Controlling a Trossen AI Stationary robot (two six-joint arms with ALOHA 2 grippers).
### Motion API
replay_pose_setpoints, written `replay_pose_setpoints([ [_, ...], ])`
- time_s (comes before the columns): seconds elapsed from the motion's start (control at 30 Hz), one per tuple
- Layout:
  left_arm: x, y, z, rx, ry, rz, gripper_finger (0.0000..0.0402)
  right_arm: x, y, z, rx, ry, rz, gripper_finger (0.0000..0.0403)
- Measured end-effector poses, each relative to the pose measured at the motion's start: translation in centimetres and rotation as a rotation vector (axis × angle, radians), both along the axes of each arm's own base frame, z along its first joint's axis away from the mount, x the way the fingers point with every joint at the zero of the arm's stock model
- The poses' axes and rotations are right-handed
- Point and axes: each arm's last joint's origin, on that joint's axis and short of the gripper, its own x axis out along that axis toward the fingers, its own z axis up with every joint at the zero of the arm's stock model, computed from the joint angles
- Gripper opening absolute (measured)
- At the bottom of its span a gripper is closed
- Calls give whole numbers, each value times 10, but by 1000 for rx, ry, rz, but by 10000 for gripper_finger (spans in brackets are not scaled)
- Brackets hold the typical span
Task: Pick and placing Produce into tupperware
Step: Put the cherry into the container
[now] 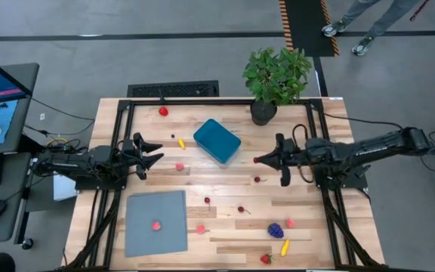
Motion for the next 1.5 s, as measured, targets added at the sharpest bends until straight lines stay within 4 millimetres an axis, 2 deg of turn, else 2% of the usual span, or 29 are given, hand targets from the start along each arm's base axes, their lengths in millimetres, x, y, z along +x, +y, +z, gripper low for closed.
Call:
replay_pose_setpoints([
  [0.23,-1,1,3,-63,-46,39,187,-12,-5,-15,-1,-255,115,11],
  [0.4,-1,1,5,-114,-88,16,187,-20,-12,-17,167,-357,97,11],
  [0.63,-1,3,1,-86,-32,109,187,-26,-19,-17,326,-429,27,11],
  [0.77,-1,3,1,-75,-29,114,187,-26,-21,-16,295,-442,21,11],
  [0.87,-1,3,1,-88,-33,111,187,-24,-24,-19,200,-397,-16,12],
  [1.0,-1,3,1,-65,-25,106,187,-14,-30,-21,-37,-301,-73,12],
  [1.23,-1,3,1,-54,-21,108,187,13,-28,-22,-413,-195,-52,12],
  [1.37,-1,3,1,-54,-21,108,187,40,-31,-26,-492,-84,-86,12],
  [1.5,-1,3,1,-54,-21,108,187,77,-44,-32,-465,62,-129,13],
])
